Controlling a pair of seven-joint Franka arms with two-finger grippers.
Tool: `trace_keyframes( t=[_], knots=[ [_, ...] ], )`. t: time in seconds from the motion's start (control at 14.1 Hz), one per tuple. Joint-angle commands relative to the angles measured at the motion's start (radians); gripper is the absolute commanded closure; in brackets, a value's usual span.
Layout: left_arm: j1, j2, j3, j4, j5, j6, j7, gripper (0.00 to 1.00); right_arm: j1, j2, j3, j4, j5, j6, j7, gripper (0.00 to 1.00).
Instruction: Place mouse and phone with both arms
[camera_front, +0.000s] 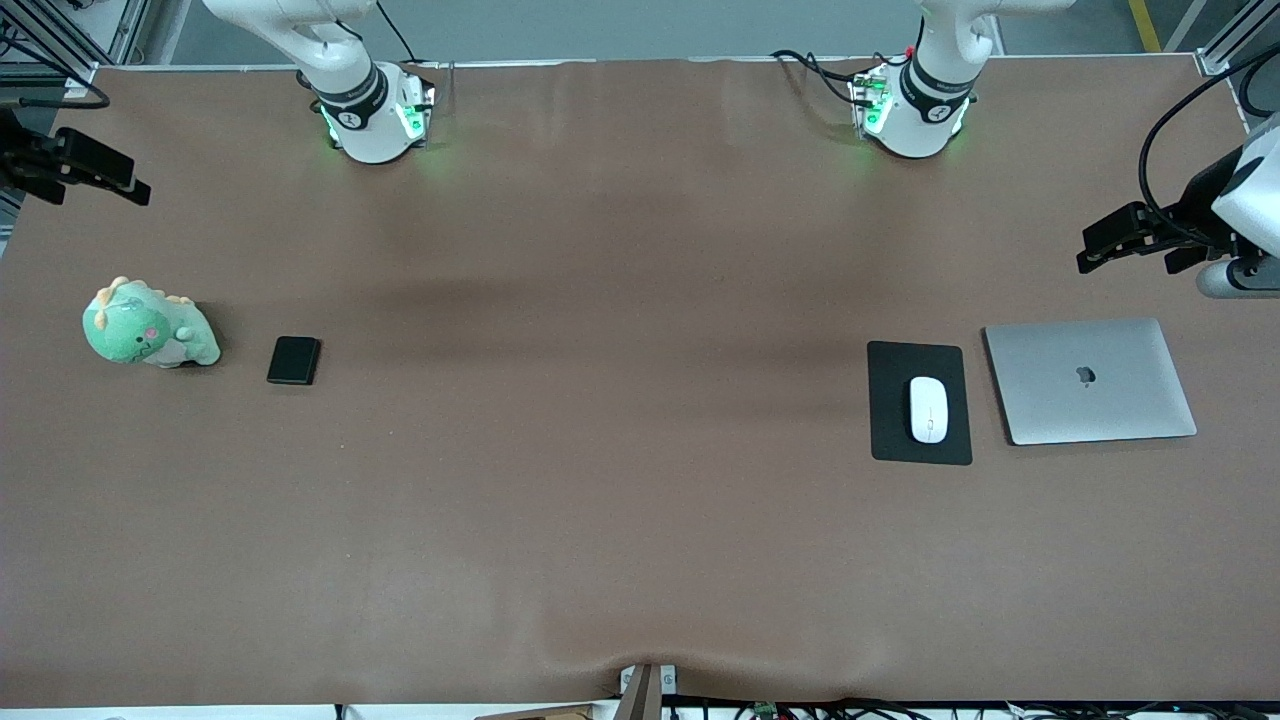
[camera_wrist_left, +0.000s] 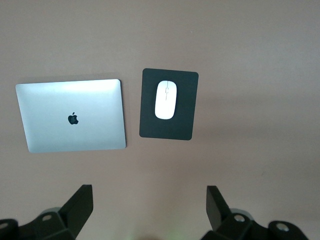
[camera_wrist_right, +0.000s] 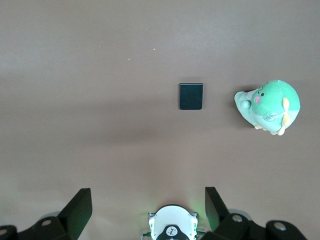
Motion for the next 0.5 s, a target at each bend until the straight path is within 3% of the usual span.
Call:
trace_keyframes(
  t=[0.0, 0.42],
  knots=[
    [0.004, 0.009, -0.001, 0.021, 0.003, -0.002, 0.018, 0.00, -0.006, -0.013, 0.001, -0.006, -0.013, 0.019, 0.023, 0.00],
    [0.004, 0.011, -0.001, 0.022, 0.003, -0.002, 0.005, 0.00, 0.008, -0.004, 0.002, 0.006, -0.037, 0.026, 0.020, 0.00]
  ],
)
